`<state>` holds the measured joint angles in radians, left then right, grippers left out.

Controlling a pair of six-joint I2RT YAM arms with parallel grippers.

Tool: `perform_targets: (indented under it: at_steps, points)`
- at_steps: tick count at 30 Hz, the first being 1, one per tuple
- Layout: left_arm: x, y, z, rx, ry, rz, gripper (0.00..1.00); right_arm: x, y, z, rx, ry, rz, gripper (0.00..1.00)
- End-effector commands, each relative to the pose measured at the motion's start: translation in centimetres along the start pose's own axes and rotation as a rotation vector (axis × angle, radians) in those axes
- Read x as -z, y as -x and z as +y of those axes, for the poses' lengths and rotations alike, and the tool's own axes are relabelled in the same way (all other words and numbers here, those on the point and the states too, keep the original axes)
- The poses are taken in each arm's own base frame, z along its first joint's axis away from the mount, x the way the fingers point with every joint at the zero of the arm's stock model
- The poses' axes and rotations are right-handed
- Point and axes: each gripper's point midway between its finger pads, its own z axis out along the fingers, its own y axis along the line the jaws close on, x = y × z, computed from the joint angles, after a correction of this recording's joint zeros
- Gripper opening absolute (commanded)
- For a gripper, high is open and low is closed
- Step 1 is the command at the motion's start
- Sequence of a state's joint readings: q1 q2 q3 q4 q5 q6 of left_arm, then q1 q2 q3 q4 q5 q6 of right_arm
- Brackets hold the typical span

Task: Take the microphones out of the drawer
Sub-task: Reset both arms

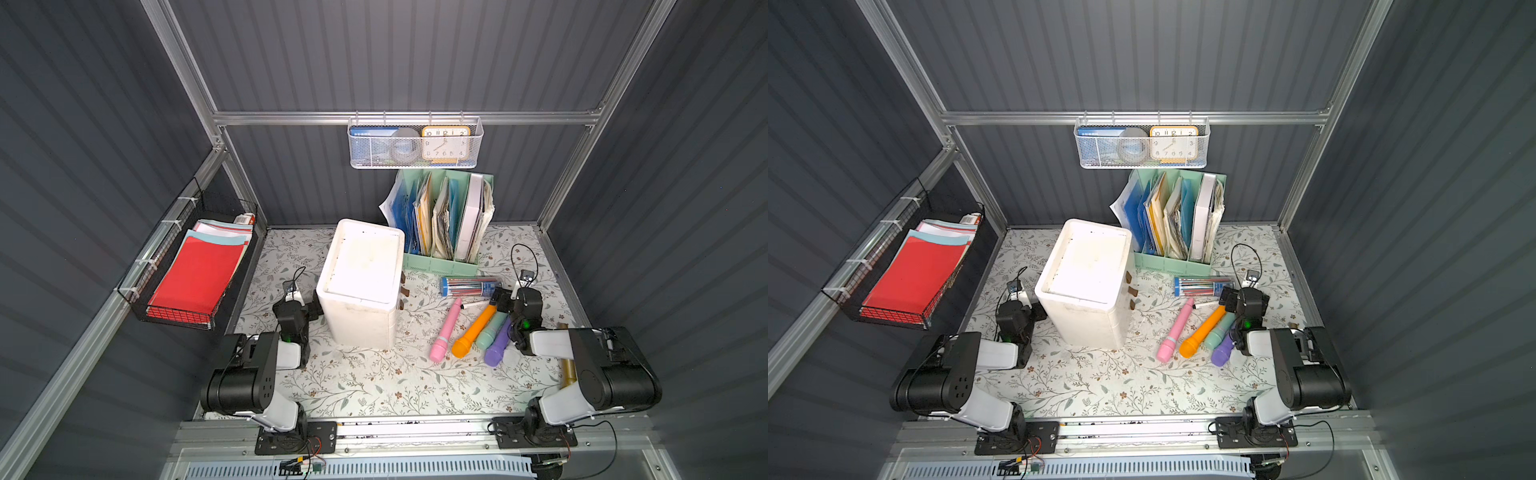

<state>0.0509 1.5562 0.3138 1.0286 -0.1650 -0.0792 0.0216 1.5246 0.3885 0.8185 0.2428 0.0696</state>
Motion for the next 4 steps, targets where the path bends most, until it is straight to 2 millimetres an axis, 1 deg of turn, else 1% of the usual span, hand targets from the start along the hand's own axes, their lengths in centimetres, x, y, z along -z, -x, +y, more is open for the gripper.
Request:
perform_targets:
  at_steps: [1, 4]
  points:
    - [-0.17, 0.42, 0.07, 0.005, 0.014, -0.009, 0.99, -0.14, 0.91, 0.14, -0.011, 0.006, -0.016, 0.99]
    - [-0.19, 0.35, 0.08, 0.004, 0.014, -0.004, 0.99, -0.08, 0.94, 0.14, -0.011, 0.007, -0.018, 0.99]
